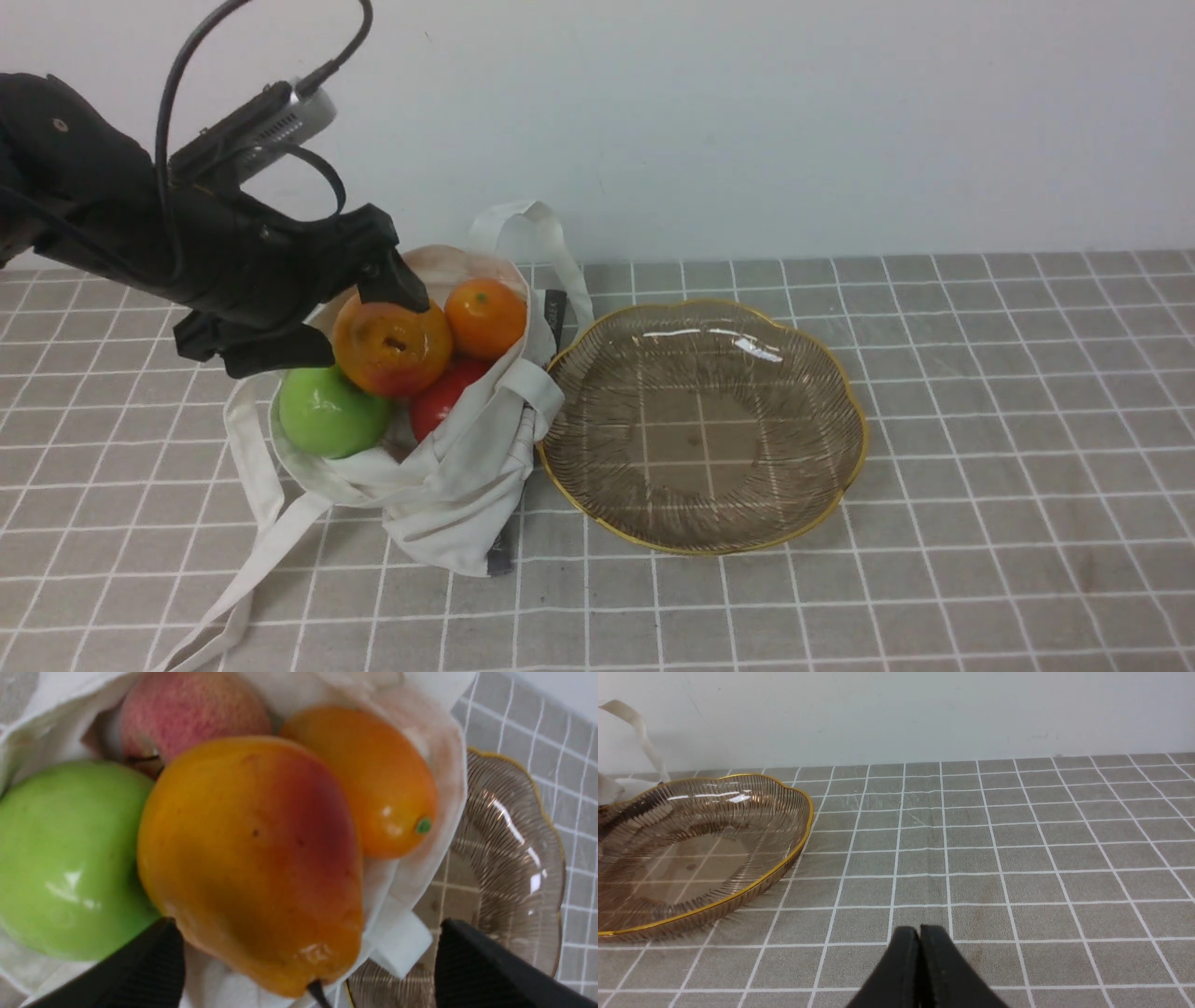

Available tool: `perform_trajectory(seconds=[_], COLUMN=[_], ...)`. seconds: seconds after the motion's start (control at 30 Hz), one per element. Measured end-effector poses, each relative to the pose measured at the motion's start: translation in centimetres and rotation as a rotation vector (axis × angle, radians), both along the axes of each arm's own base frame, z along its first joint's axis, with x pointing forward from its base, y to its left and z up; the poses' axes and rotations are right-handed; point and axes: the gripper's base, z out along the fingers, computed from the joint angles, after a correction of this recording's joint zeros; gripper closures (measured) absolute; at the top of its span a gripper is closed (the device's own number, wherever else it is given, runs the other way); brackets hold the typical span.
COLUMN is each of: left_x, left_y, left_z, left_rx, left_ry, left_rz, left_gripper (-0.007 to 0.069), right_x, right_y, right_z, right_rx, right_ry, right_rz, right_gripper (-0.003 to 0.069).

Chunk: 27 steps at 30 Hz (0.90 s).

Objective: Take the fruit out of the bag on the grey coffee tablecloth and place them on the plate.
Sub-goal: 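Reach into the bag and grasp a fruit with the left gripper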

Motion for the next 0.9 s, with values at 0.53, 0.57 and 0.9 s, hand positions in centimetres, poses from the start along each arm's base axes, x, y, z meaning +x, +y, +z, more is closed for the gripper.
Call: perform_trajectory(seconds=[0.53,0.57,0.9], left_x=[1.4,1.5,2.0], left_y=[-0.2,-0.2,-0.2], left_z=[-2.8,-2.9,-3.3], left_rx=[-0.076,-0.079,-0.089], left_ry=[0.090,0.091,0.082], left_rz=[0.091,0.097,0.127], left_gripper=[0.0017,0.0018,0.0067], right_x=[0.0,0.0,0.0], right_y=[0.0,0.0,0.0], right_z=[0.0,0.0,0.0], right_rx=[0.000,0.000,0.000], right_ry=[0.000,0.000,0.000], right_rz=[0.000,0.000,0.000], right_gripper=[0.0674,0.0674,0.0674])
